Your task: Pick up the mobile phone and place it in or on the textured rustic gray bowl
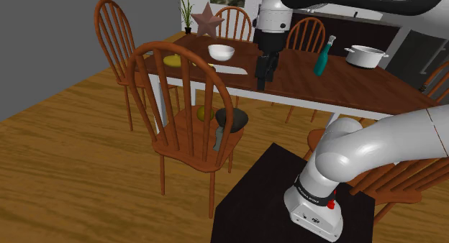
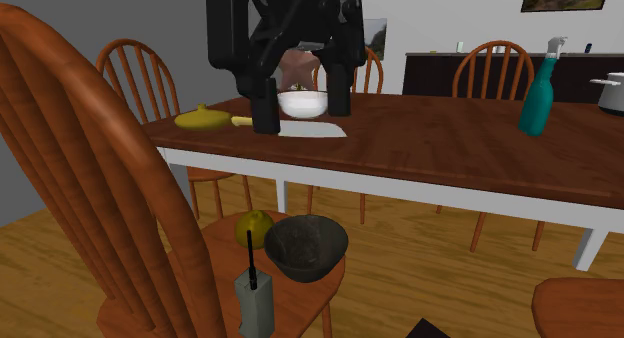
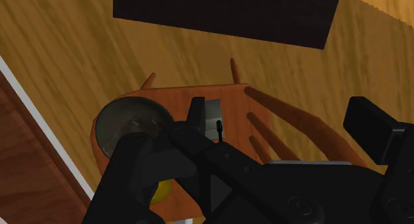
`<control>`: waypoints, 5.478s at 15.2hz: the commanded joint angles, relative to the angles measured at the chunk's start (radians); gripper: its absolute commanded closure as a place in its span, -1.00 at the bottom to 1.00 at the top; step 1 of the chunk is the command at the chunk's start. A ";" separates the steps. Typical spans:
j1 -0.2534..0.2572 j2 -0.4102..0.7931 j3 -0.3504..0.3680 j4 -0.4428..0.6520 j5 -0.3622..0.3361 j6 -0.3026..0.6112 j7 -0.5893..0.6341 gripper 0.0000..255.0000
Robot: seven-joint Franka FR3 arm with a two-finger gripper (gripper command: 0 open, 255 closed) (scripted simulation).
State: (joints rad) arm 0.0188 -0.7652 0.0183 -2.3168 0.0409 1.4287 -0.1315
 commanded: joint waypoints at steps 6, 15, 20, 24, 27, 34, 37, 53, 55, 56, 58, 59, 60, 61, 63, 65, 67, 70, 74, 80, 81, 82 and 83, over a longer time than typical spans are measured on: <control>0.004 0.067 -0.014 -0.108 -0.008 0.189 -0.043 -1.00; 0.013 0.289 -0.036 -0.210 -0.012 0.539 -0.118 -1.00; 0.021 0.462 -0.047 -0.211 -0.005 0.726 -0.162 -1.00; 0.027 0.616 -0.053 -0.183 0.009 0.863 -0.200 -1.00; 0.030 0.672 -0.055 -0.176 0.015 0.915 -0.212 -1.00; 0.038 0.740 -0.057 -0.206 0.026 1.013 -0.219 -1.00; 0.040 0.740 -0.059 -0.206 0.026 1.012 -0.219 -1.00; 0.044 0.716 -0.064 -0.200 0.022 0.983 -0.215 1.00; 0.045 0.694 -0.066 -0.193 0.018 0.954 -0.212 1.00; 0.045 0.683 -0.066 -0.189 0.016 0.939 -0.210 1.00; 0.047 0.662 -0.068 -0.180 0.013 0.909 -0.207 1.00; 0.047 0.651 -0.069 -0.176 0.011 0.894 -0.205 1.00; 0.048 0.641 -0.070 -0.171 0.010 0.880 -0.204 1.00; 0.048 0.632 -0.070 -0.166 0.008 0.865 -0.203 1.00; 0.049 0.613 -0.071 -0.155 0.006 0.836 -0.200 1.00; 0.049 0.595 -0.071 -0.144 0.003 0.806 -0.197 1.00; 0.049 0.578 -0.071 -0.131 0.001 0.777 -0.195 1.00; 0.048 0.555 -0.070 -0.111 -0.001 0.733 -0.192 1.00; 0.047 0.527 -0.070 -0.080 -0.004 0.676 -0.188 1.00; 0.047 0.494 -0.069 -0.029 -0.007 0.590 -0.183 1.00; 0.047 0.489 -0.069 -0.019 -0.008 0.576 -0.182 1.00; 0.047 0.484 -0.069 -0.010 -0.008 0.562 -0.182 1.00; 0.047 0.480 -0.068 0.000 -0.008 0.548 -0.181 1.00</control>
State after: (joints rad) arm 0.0658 -0.2801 -0.0500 -2.3257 0.0331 1.9911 -0.3126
